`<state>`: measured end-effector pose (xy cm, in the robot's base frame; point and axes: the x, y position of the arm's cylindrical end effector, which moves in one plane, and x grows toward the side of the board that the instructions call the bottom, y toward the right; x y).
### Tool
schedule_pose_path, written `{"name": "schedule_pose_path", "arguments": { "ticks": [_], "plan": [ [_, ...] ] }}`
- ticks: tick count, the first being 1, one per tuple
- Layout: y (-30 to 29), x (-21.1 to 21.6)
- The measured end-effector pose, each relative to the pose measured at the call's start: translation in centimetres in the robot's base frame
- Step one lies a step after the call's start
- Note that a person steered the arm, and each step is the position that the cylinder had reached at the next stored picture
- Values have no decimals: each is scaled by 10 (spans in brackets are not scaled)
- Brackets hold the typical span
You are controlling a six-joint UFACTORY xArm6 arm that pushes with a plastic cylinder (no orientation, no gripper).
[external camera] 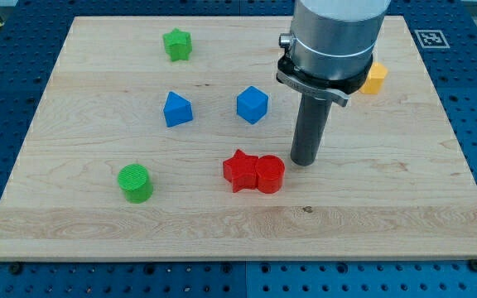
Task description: Place robot arm to the bottom of the blue triangle
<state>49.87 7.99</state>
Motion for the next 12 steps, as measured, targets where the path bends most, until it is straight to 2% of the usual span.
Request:
{"name": "schedule_pose_path", "arguments": {
  "ticks": [4,10,12],
  "plan": [
    [-6,-16],
    [-127,-18],
    [-146,-18]
  ]
}}
